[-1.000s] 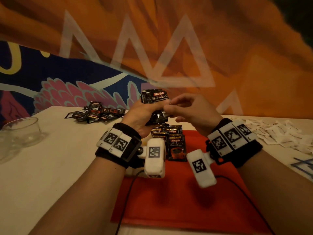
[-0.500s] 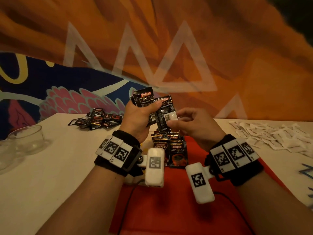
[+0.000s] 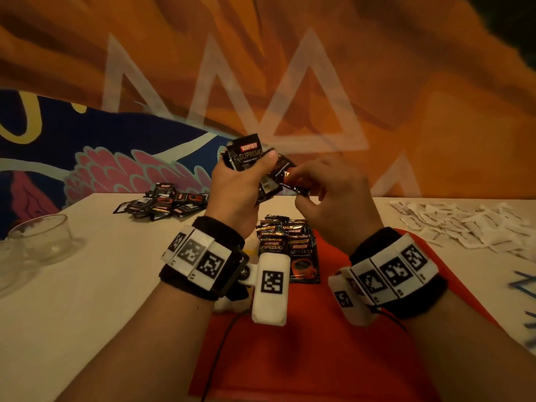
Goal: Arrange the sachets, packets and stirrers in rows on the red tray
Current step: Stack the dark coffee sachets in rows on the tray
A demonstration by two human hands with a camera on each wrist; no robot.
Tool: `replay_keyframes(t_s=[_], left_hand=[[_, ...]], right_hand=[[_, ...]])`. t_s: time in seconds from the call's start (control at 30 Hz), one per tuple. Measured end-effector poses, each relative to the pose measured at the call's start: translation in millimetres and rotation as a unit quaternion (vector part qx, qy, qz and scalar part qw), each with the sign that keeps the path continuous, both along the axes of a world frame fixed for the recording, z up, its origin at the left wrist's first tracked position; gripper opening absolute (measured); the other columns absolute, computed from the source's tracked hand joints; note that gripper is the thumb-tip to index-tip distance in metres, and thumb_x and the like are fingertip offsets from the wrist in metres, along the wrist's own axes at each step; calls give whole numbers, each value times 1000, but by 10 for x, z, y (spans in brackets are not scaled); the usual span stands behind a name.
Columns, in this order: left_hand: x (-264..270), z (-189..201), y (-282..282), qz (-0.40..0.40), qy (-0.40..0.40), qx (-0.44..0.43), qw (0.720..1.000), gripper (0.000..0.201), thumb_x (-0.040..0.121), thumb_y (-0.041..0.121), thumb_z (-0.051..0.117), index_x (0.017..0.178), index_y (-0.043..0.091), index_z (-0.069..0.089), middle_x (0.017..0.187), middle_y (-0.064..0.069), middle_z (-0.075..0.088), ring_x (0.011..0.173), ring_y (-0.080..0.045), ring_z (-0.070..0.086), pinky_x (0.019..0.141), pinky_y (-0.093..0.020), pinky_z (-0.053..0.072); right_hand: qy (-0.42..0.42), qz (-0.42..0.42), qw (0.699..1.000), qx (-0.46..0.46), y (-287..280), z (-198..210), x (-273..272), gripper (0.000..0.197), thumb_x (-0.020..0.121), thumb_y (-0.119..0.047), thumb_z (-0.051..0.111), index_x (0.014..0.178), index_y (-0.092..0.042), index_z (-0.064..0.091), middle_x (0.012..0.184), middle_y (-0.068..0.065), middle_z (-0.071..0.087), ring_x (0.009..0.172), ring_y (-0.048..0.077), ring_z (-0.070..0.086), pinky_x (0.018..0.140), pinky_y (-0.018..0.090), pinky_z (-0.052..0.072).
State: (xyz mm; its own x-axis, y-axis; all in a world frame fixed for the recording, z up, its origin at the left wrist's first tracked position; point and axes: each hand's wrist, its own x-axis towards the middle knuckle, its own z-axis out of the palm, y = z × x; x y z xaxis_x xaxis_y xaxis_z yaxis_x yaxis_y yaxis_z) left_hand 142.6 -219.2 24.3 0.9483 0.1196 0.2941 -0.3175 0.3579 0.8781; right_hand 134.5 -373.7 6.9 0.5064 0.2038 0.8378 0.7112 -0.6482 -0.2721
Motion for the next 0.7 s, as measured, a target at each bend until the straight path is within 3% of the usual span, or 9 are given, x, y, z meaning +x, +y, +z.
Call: replay_keyframes(t_s=[0.1, 0.17, 0.23, 0.33, 0.43, 0.5, 0.63, 0.7], left_hand=[[10, 3, 20, 24, 15, -14, 999, 37, 89, 3, 69, 123, 1, 58, 116, -22, 69, 105, -37, 69, 94, -57, 54], [4, -4, 46, 16, -1, 3, 1000, 42, 88, 1, 69, 127, 1, 56, 119, -21, 68, 108, -34, 68, 95, -56, 54], [1, -12, 76, -21, -29, 30, 999, 51, 86, 0, 71, 133, 0, 51, 124, -22, 65, 113, -35, 66, 97, -55, 53], [-20, -15, 87, -64, -52, 55, 995, 60, 82, 2, 74, 136, 1, 47, 127, -23, 63, 116, -35, 64, 96, -51, 54], [-69, -9, 74, -86, -60, 39, 994, 43, 81, 8, 69, 122, 3, 56, 112, -16, 69, 109, -33, 67, 88, -45, 57], [-91, -10, 83, -109, -63, 35, 991, 28, 83, 7, 66, 111, 8, 60, 102, -11, 70, 103, -33, 69, 84, -44, 59], [-57, -30, 117, -146, -64, 68, 985, 28, 85, 2, 68, 110, 11, 60, 102, -12, 68, 95, -32, 70, 74, -48, 61], [-33, -45, 120, -150, -62, 74, 984, 31, 84, -1, 65, 112, 13, 60, 106, -12, 65, 97, -32, 69, 69, -45, 60]], right_hand=[[20, 27, 999, -21, -23, -27, 0, 22, 76, -19, 81, 95, -19, 72, 95, -8, 54, 77, -2, 46, 67, 3, 37], [83, 28, 996, 23, -35, 5, -9, 24, 73, -41, 82, 87, -28, 68, 98, -11, 52, 79, -3, 47, 65, 5, 37], [146, 16, 985, 96, -48, 42, 13, 27, 74, -47, 79, 89, -30, 65, 101, -13, 58, 81, -1, 53, 66, 11, 40], [231, 51, 961, 145, -57, 73, 30, 24, 80, -33, 79, 100, -26, 69, 99, -10, 71, 87, 4, 65, 75, 27, 52], [277, 87, 946, 143, -72, 94, -7, 7, 84, -22, 76, 88, -24, 71, 83, -2, 74, 66, 9, 66, 57, 23, 51], [287, 98, 944, 133, -101, 108, -16, 5, 84, -20, 76, 87, -20, 73, 80, 0, 74, 62, 8, 66, 54, 22, 51], [308, 112, 938, 109, -155, 116, -8, 7, 83, -17, 76, 90, -14, 77, 84, 2, 76, 79, 23, 71, 72, 42, 60], [321, 115, 935, 96, -172, 115, -24, 6, 82, -15, 77, 86, -19, 77, 83, 1, 76, 81, 24, 70, 76, 43, 59]])
